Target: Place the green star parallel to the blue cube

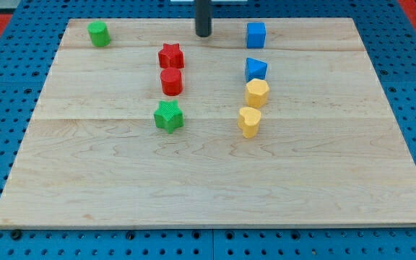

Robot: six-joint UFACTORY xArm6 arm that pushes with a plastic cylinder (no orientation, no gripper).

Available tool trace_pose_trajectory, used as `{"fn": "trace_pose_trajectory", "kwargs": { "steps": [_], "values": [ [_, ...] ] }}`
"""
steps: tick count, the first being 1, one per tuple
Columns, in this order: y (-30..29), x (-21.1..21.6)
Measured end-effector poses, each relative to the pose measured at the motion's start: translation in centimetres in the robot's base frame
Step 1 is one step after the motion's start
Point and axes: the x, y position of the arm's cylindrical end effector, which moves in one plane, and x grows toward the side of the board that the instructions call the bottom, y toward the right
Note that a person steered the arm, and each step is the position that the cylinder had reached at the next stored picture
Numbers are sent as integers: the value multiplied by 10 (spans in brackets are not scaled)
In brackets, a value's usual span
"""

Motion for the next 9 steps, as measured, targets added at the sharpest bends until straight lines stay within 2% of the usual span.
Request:
{"fn": "trace_pose_trajectory", "kwargs": {
  "steps": [4,6,8,9],
  "values": [
    [5,-5],
    [11,110],
    [-17,246],
    [-81,261]
  ]
}}
